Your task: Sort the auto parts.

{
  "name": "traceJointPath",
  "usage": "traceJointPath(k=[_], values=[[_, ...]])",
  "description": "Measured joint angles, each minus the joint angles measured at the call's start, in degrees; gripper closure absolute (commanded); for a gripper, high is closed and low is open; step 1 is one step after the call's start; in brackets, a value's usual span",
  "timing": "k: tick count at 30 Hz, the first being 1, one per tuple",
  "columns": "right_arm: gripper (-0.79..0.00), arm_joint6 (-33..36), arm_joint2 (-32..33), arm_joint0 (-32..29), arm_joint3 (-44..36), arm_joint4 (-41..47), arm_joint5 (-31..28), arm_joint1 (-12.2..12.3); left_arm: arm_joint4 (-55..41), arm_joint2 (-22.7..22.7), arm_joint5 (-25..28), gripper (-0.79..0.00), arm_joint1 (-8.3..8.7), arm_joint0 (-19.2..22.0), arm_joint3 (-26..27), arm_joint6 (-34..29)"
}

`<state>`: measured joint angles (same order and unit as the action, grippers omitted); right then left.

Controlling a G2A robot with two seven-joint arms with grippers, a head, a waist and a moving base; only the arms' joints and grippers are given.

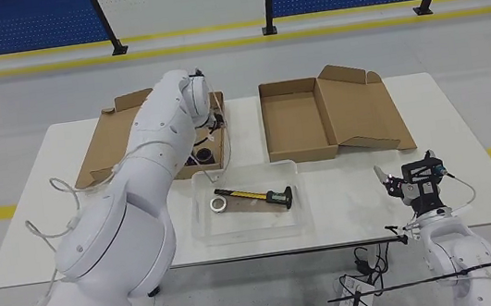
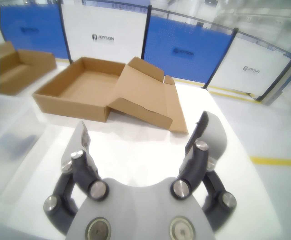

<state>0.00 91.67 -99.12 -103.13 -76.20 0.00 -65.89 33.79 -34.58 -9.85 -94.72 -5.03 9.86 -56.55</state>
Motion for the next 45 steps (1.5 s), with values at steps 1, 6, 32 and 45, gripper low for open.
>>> traceJointPath(k=[1, 6, 32, 45], values=[[-0.785, 0.00, 0.00, 0.00, 0.00, 0.00, 0.00, 0.00, -0.20, -0.25, 0.64, -0.785, 0.09, 0.50, 0.27, 0.25], [-0.785, 0.00, 0.00, 0.00, 0.00, 0.00, 0.00, 0.00, -0.33, -0.99, 2.91, -0.785, 0.48, 1.95, 1.47, 1.77], [-0.785, 0.00, 0.00, 0.00, 0.00, 0.00, 0.00, 0.00, 3.20, -5.58, 4.23, -0.785, 5.92, 0.34, 16.07, -0.22], [-0.785, 0.00, 0.00, 0.00, 0.00, 0.00, 0.00, 0.00, 13.85, -14.17, -7.27, -0.785, 14.11, -11.68, 42.43, -6.43]])
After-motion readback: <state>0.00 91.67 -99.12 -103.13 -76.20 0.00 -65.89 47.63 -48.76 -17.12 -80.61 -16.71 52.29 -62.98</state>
